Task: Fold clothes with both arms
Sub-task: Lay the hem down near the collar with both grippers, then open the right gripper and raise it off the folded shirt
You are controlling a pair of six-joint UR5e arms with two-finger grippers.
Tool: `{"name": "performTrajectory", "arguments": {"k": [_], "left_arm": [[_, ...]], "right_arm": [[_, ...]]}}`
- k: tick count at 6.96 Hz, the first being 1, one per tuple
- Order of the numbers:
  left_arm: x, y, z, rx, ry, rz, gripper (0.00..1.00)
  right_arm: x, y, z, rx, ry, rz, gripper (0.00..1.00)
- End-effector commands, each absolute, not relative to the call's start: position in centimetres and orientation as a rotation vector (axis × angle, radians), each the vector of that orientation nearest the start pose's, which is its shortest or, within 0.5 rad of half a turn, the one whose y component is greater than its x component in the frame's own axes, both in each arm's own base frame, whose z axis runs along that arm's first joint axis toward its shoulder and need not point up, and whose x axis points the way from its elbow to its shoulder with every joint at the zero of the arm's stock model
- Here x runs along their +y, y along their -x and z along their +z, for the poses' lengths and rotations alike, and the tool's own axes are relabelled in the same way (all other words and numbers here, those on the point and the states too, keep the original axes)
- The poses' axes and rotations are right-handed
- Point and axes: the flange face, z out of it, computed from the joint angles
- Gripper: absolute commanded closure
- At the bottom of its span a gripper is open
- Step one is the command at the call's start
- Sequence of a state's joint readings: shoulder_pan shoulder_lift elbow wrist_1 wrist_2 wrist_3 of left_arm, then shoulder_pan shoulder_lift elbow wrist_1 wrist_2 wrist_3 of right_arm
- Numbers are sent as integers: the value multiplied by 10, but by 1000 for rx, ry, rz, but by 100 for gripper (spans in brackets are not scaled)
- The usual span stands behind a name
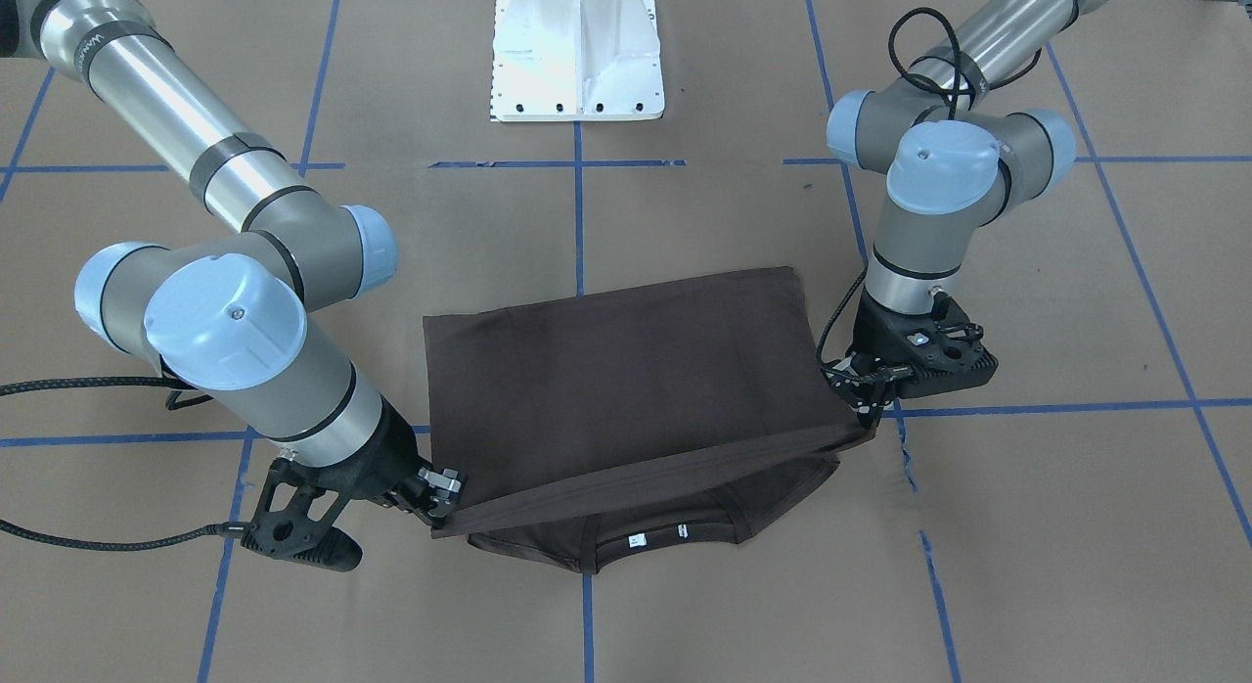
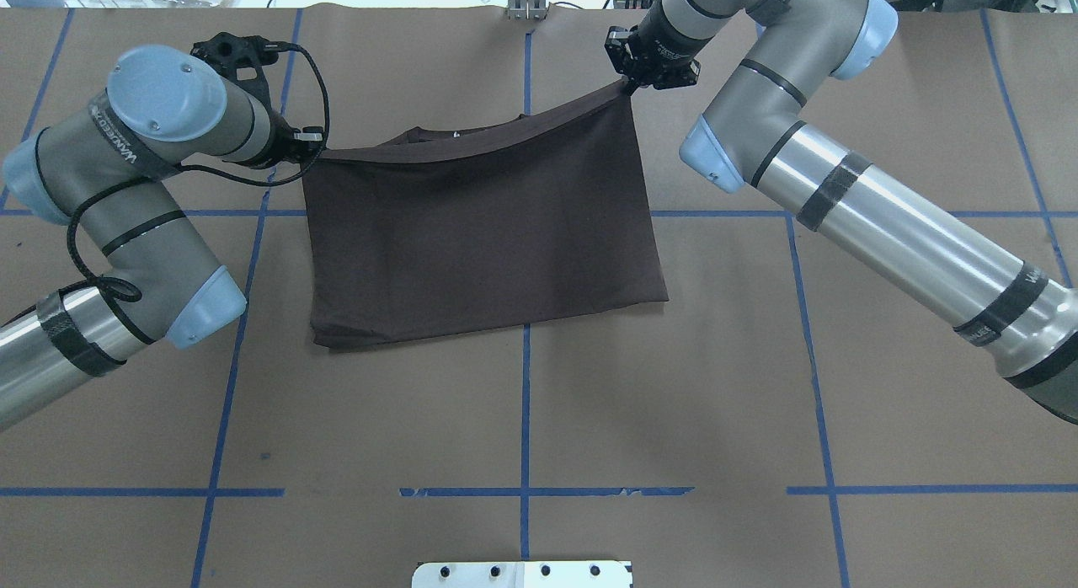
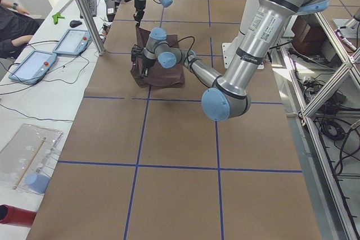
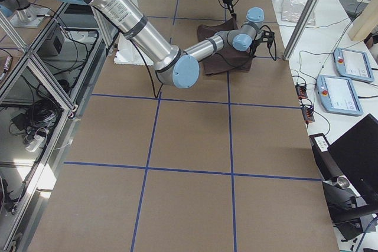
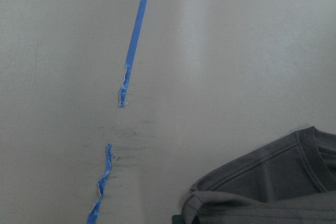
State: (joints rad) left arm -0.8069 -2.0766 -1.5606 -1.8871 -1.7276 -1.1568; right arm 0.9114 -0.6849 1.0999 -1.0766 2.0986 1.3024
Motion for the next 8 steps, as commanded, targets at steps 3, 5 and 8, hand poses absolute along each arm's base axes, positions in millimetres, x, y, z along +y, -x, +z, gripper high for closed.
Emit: {"name": "performTrajectory", "arguments": {"k": [3,5,8], "left_arm": [[-581,-395,343,751,-348,-298,100],[-581,-395,342,761,-352,-301,1],[-582,-395,333,791,-374,-292,0]], "right_arm": [[-701,441,248,-1002,-92,349,100],[-692,450,256,-1031,-130,327,1],[-672,457,254,-1047,-131,309,0]]}}
